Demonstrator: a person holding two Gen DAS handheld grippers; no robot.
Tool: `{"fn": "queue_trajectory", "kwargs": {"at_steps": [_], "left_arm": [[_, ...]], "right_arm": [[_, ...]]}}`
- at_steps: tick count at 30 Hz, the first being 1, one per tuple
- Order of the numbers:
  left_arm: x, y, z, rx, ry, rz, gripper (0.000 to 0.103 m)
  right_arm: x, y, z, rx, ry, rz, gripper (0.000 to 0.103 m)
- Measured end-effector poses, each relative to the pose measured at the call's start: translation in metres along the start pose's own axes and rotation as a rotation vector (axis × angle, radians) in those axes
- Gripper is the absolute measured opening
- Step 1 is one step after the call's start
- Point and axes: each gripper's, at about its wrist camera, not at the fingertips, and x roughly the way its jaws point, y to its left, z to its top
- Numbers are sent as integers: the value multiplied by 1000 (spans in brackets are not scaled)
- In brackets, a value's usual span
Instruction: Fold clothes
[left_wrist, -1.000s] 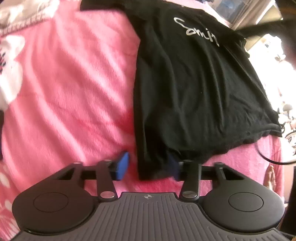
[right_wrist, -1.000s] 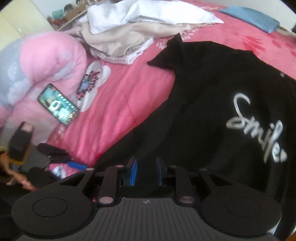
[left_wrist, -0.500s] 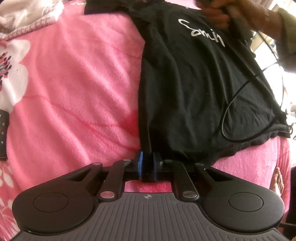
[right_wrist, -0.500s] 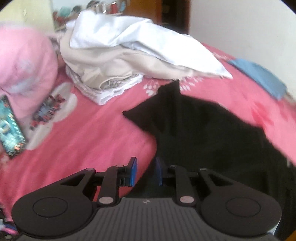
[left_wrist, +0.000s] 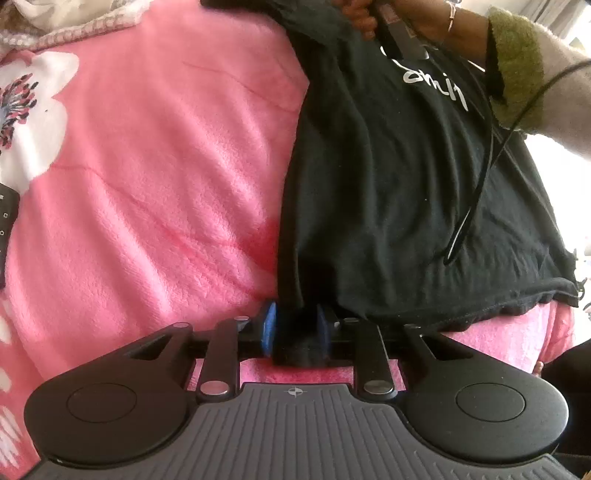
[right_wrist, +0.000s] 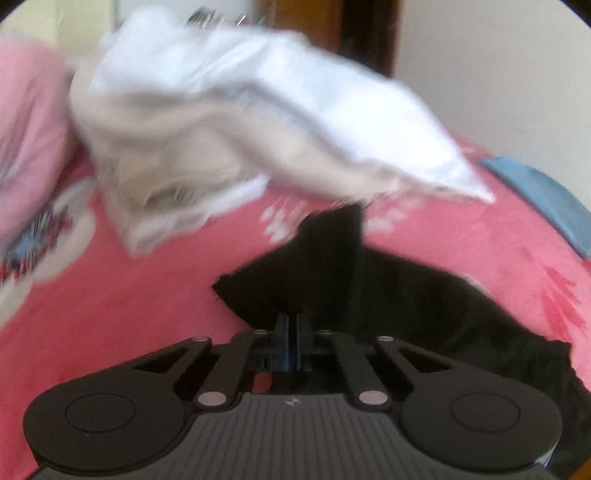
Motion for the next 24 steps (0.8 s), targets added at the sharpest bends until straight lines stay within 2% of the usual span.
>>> {"fn": "queue_trajectory", "kwargs": {"at_steps": [5, 7, 10, 12, 14, 17, 22, 24], "left_arm": [[0, -3, -2, -13, 0, 17, 25], [0, -4, -3, -21, 0, 24, 25], [-1, -9, -7, -25, -5, 40, 25], [-2, -12, -8, -19, -11, 61, 21], [-4, -13, -9, -19, -27, 86, 10], [-11, -16, -11, -23, -57, 124, 4], [-32, -17, -16, 5, -104, 175, 3], [-35, -18, -17, 8, -105, 188, 3]], "right_arm": [[-41, -67, -8, 416, -223, 199, 3], [-45, -96, -24, 576, -260, 247, 3], [-39, -121, -43, 705, -254, 271, 3], [-33, -130, -52, 753, -251, 281, 3], [-28, -136, -58, 791, -252, 293, 3], [-26, -137, -57, 800, -272, 314, 3], [-23, -125, -43, 743, -296, 337, 3], [-16, -114, -37, 696, -274, 312, 3]]}}
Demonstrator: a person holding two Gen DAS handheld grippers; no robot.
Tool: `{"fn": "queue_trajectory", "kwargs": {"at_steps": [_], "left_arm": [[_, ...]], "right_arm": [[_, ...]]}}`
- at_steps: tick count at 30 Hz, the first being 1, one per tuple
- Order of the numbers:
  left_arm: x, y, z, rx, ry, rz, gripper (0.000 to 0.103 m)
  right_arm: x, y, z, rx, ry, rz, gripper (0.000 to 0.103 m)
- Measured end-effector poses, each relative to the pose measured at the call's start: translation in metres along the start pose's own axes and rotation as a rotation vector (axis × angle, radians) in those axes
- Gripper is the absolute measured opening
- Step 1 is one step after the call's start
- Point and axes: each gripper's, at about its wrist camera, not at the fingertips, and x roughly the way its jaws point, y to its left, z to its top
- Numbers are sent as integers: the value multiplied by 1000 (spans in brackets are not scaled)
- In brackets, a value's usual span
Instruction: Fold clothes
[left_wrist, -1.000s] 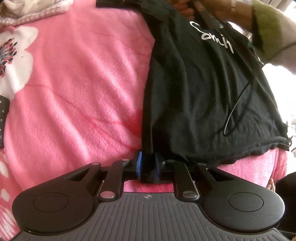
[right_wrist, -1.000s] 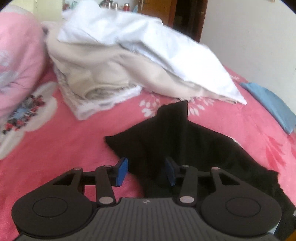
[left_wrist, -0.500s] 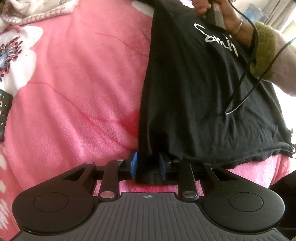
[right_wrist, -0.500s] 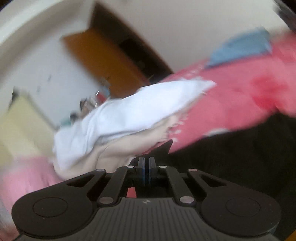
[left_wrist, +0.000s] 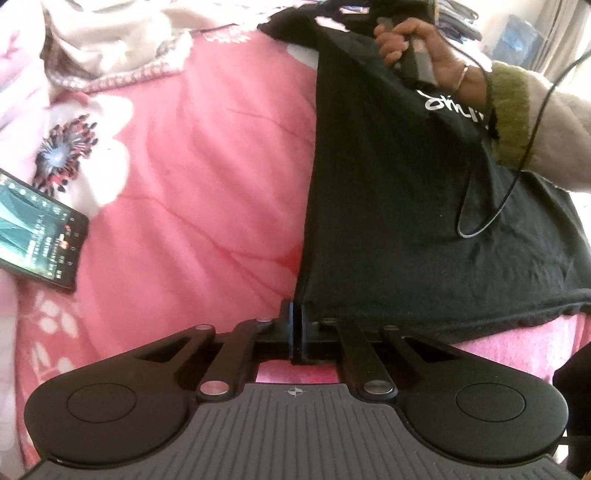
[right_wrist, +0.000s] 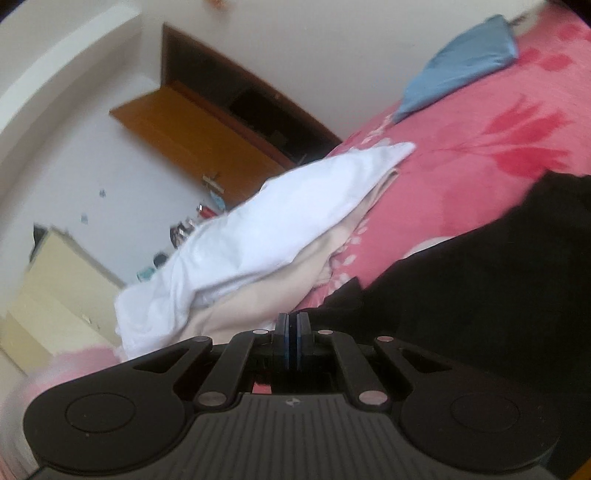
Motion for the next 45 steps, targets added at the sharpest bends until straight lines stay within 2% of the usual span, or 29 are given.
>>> {"fn": "queue_trajectory", "kwargs": {"at_steps": [4, 12, 16, 18, 21, 24, 25, 26, 27, 29, 30, 32, 35, 38, 41, 45], "left_arm": [[1, -1, -2, 3, 15, 15, 3], [-4, 9, -3, -15, 13, 76, 2], [-8, 15, -5, -8, 4, 102, 2], [-5, 15, -9, 14, 15, 104, 2], [0, 13, -16, 45, 34, 103, 2], [3, 8, -18, 85, 32, 112, 3], [4, 7, -19, 92, 31, 111, 3], [4, 8, -19, 93, 31, 107, 5], [3, 10, -19, 92, 31, 99, 5], [1, 14, -19, 88, 29, 79, 10], [-1, 16, -19, 88, 31, 69, 13], [-6, 21, -20, 99, 33, 54, 26], [-14, 29, -20, 141, 35, 49, 40], [-19, 45, -21, 143, 72, 72, 41], [-25, 64, -14, 87, 68, 66, 41], [-33, 70, 15, 71, -18, 35, 41]], "right_arm": [[18, 18, -10, -109, 24, -63, 3], [31, 43, -10, -208, -15, -78, 3], [45, 51, -13, -264, -20, -113, 3], [55, 50, -19, -293, 6, -143, 3], [82, 41, -32, -302, 155, -195, 5], [90, 41, -38, -335, 189, -229, 6], [89, 43, -34, -323, 203, -234, 8], [86, 46, -29, -307, 217, -238, 17], [82, 49, -24, -296, 221, -238, 33], [65, 57, -13, -278, 209, -235, 45], [53, 61, -7, -268, 194, -224, 46], [25, 66, 5, -234, 167, -193, 46], [-30, 68, 22, -147, 143, -130, 46], [-93, 71, 29, -104, 138, -115, 46], [-169, 75, 23, -106, 132, -176, 46], [-272, 87, 0, -121, 108, -337, 46]]}}
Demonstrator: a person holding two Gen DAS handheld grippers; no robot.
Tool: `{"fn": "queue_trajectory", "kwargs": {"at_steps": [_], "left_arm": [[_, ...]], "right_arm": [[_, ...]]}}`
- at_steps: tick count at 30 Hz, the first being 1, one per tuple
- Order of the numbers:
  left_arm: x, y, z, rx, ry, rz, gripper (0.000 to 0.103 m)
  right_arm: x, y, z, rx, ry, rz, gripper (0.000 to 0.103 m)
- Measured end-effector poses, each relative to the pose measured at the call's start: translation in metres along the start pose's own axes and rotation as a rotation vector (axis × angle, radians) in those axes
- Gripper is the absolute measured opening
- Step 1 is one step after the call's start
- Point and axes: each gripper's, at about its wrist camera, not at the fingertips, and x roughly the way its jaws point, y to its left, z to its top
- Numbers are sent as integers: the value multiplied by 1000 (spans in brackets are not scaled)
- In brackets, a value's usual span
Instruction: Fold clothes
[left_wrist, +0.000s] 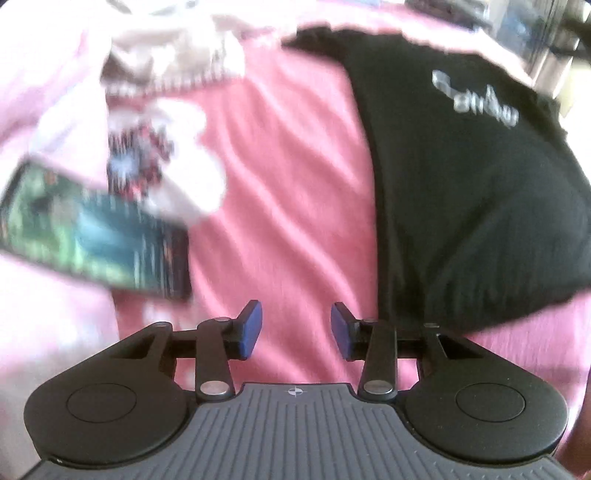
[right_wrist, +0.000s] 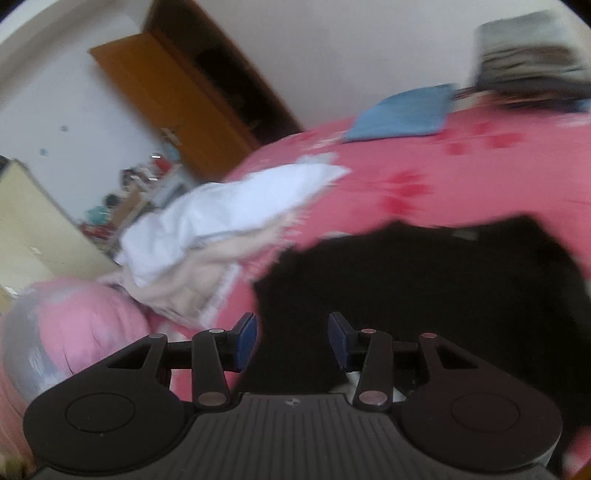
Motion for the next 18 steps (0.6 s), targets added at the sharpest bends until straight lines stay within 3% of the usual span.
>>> {"fn": "queue_trajectory", "kwargs": {"at_steps": [5, 11, 15, 18], "left_arm": [[5, -18, 59, 33, -83, -106, 41], [28, -85, 113, 301, -59, -242, 41], [46, -139, 111, 477, -25, -371, 41], [52, -170, 89, 576, -13, -472, 41]], "right_arm": [[-98, -10, -65, 39, 36, -235, 46], [-149, -31, -175, 227, 97, -383, 46], [-151, -34, -230, 289, 142, -459, 45], [-142, -12, -236, 142, 184, -461, 44]]}}
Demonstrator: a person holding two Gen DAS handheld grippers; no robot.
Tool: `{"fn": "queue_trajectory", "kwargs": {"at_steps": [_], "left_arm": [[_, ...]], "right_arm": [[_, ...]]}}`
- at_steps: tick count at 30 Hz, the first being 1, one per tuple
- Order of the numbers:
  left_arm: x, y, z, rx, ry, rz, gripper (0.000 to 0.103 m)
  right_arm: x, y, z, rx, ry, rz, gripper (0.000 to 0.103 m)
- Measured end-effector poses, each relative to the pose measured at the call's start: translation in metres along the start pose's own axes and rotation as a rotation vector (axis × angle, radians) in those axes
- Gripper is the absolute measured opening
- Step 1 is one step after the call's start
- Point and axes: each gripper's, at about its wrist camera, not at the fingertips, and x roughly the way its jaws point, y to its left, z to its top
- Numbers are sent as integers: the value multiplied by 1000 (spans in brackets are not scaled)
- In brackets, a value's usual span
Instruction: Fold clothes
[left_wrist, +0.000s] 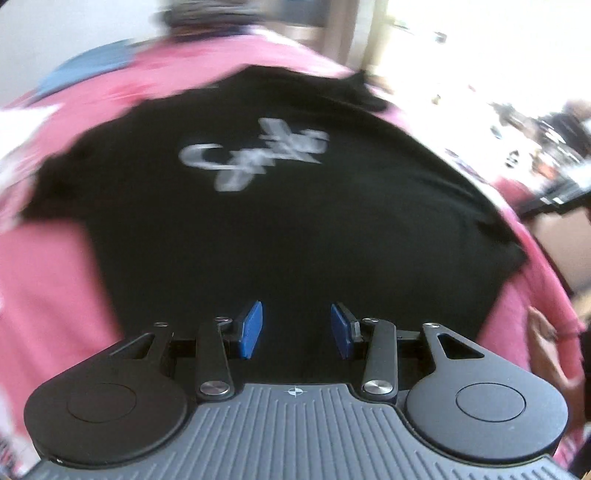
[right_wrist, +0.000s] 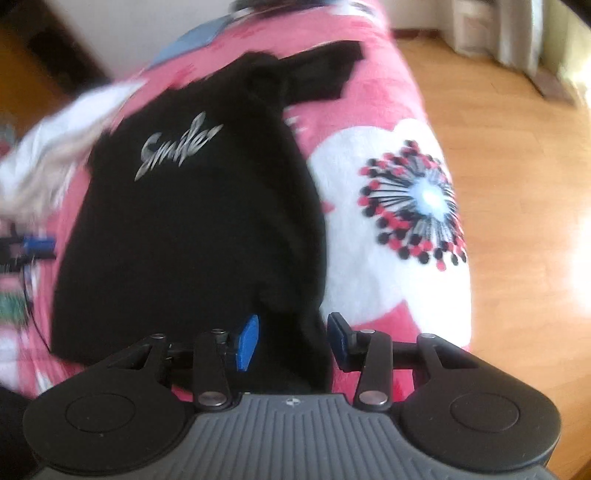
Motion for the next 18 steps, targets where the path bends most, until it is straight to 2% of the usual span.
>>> {"fn": "queue_trajectory", "kwargs": {"at_steps": [4, 6, 9, 15, 16, 18], "left_arm": [[17, -40, -14, 80, 38, -128, 41], [21, -56, -21, 128, 58, -161, 41], [22, -75, -32, 203, 80, -179, 41], [25, -91, -42, 235, 101, -197, 41], [26, -91, -43, 233, 101, -196, 41], [28, -90, -39, 217, 94, -194, 41]], "right_arm": [[5, 39, 1, -269, 37, 66, 40], [13, 52, -1, -377, 75, 103, 39], [21, 62, -9, -507, 105, 100, 38], [25, 68, -25, -588, 128, 129, 35], [24, 66, -24, -577, 120, 127, 35], [21, 51, -15, -473, 81, 106, 35]]}}
